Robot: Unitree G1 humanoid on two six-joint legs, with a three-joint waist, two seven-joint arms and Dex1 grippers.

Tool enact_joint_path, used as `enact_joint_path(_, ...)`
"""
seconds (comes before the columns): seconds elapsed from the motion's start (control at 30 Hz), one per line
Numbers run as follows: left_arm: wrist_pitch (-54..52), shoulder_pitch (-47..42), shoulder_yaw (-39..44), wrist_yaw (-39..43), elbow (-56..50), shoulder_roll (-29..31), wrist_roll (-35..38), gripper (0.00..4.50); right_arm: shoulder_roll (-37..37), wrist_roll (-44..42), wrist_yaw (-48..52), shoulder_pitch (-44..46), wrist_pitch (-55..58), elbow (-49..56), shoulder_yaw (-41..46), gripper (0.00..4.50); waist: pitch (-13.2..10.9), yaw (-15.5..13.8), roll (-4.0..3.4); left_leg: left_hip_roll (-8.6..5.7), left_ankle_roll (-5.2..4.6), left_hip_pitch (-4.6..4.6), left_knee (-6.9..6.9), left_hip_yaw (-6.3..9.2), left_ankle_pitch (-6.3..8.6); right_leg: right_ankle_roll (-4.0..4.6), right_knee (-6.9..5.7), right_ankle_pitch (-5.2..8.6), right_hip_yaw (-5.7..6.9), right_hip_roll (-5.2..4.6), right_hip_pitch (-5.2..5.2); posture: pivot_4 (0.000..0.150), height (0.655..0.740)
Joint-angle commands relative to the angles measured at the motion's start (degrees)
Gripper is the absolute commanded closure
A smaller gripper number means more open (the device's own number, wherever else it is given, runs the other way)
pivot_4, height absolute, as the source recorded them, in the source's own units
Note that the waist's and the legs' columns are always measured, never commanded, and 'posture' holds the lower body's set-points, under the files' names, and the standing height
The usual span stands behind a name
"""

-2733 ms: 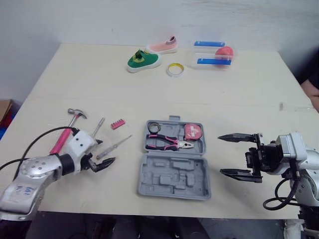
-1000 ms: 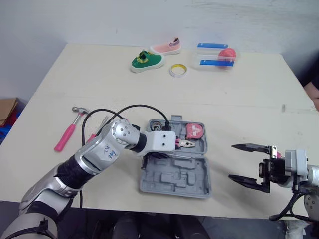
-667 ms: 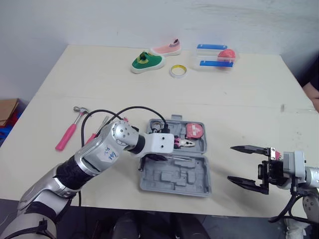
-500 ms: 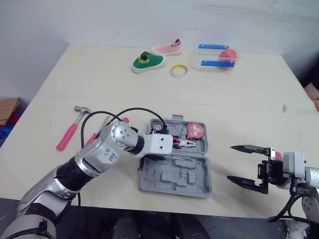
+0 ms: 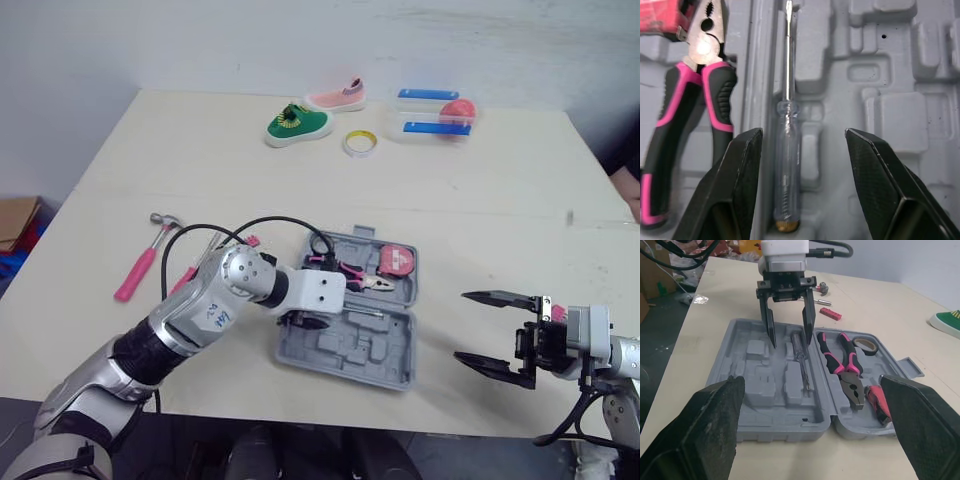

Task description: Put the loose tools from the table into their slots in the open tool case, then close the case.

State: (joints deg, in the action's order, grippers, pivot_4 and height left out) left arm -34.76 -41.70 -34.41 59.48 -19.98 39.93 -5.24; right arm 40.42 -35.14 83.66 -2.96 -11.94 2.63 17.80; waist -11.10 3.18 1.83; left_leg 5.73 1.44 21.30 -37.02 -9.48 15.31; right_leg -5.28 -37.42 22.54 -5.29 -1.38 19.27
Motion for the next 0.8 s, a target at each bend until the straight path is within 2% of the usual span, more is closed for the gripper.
enact_joint_path(0.03,1.4,0.9,2.7,0.9,-3.9,1.7,-0.3,2.10,0.6,-0.9,0.7,0.2,0.3,0.5,0.0,0.00,0.0,0.0,0.00,0.00,0.00,0.00,0.00,0.00,0.00,0.00,0.00,0.00,0.01,0.00,0.00,0.150,0.7400)
enact_joint_path(0.13,5.7,2.9,6.3,-1.2,-2.6,-0.1,2.0,2.10,0.7,-0.8,0.8,0.8,0.7,0.2,-0.1,0.00,0.0,-0.1,0.00,0.01,0.00,0.00,-0.02,0.02,0.00,0.00,-0.01,0.00,0.04,-0.01,0.01,0.150,0.7400)
enact_joint_path(0.27,14.1,7.8,14.3,-4.6,1.3,-7.8,9.6,3.33,0.7,-0.7,1.1,1.4,0.8,-0.3,-0.2,0.00,0.0,-0.1,0.00,-0.06,-0.09,0.00,-0.07,0.02,0.01,-0.03,-0.01,-0.01,0.07,-0.12,-0.03,0.150,0.7400)
enact_joint_path(0.3,15.6,9.1,14.6,-4.8,2.7,-8.7,9.8,3.90,0.7,-0.7,1.1,1.5,0.8,-0.4,-0.2,0.00,0.0,-0.1,0.00,-0.07,-0.11,0.01,-0.09,0.03,0.02,-0.04,0.00,-0.02,0.08,-0.13,-0.04,0.150,0.7400)
enact_joint_path(0.37,18.5,10.7,14.6,-4.8,4.5,-9.8,9.8,4.43,0.7,-0.6,0.9,1.6,0.8,-0.4,-0.3,0.00,0.0,0.0,0.00,-0.06,-0.11,-0.01,-0.07,0.03,0.02,-0.05,0.00,-0.02,0.07,-0.12,-0.05,0.150,0.7400)
enact_joint_path(0.5,14.9,12.5,14.6,-7.0,5.5,-12.1,10.0,4.43,0.8,-0.7,0.5,1.5,0.9,-0.2,-0.1,0.00,0.0,0.0,0.00,-0.03,-0.09,0.00,-0.05,0.04,0.01,-0.05,-0.01,-0.02,0.07,-0.07,-0.03,0.150,0.7400)
enact_joint_path(0.67,19.3,14.7,11.6,-8.9,9.6,-11.8,4.7,4.43,0.9,-0.8,0.2,0.0,1.1,0.7,0.3,0.00,0.0,0.0,0.00,-0.06,-0.11,-0.01,-0.04,0.04,0.02,-0.05,0.02,-0.02,0.07,-0.10,-0.06,0.150,0.7400)
enact_joint_path(0.8,20.0,15.6,11.6,-12.2,11.3,-14.0,2.7,4.43,1.2,-1.5,-0.5,-0.9,2.2,1.7,0.5,0.00,0.0,0.0,0.00,-0.06,-0.10,0.01,-0.03,0.04,0.02,-0.05,0.04,-0.02,0.07,-0.12,-0.05,0.150,0.7400)
